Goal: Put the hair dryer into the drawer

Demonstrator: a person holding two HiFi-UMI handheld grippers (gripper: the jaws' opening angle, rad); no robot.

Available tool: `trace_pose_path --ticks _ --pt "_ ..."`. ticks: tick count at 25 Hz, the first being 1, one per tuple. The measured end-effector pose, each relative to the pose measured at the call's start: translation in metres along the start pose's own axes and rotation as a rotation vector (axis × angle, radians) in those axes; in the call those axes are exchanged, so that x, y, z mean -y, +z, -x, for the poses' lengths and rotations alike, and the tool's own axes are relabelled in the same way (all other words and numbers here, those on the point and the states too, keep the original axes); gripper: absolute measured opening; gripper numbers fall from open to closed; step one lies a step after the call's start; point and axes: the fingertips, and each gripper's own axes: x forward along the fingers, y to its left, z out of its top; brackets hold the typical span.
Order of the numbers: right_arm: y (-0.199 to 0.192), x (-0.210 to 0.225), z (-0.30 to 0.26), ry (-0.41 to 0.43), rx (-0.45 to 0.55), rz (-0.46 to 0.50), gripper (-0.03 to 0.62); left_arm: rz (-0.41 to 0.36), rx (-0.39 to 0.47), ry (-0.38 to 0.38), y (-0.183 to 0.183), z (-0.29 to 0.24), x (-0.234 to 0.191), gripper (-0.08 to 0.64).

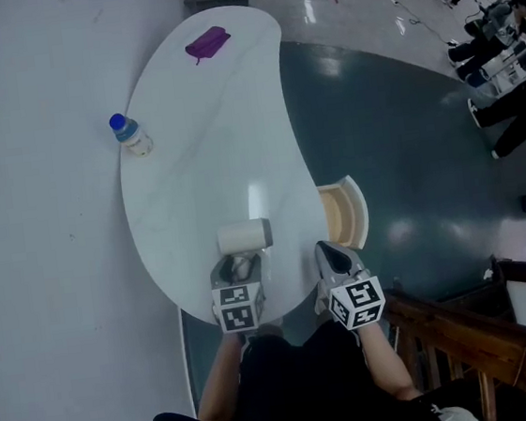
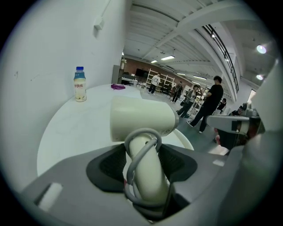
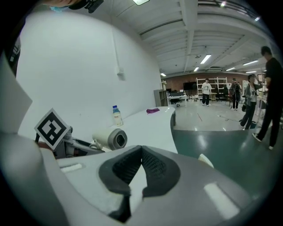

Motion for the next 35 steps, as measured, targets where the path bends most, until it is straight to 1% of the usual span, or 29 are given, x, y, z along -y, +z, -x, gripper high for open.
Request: trace_pose_path --ticks 5,13,19,26,35 --pt "0.009 0.024 0.022 0.019 0.035 0.016 0.003 -0.006 0.030 -0.003 0.004 0.008 0.044 0.242" --pt "0.013 0.076 0.053 0.027 0.063 0.007 0.003 -0.036 0.038 0.007 0.013 0.002 0.101 0.242" --pt "0.004 0.125 0.081 0.006 0.066 -0.028 0.003 -0.046 0.032 -0.006 0.013 -0.017 0.151 0.242" --pt "-0.005 0.182 0.109 -0.040 0.070 -0.059 0.003 -0.065 0.016 -0.035 0.012 -0.046 0.204 0.242" --pt "-0.032 0.243 0.136 -0.094 0.052 -0.101 0.003 -0.096 -0.040 -0.076 0.002 -0.085 0.263 0.242"
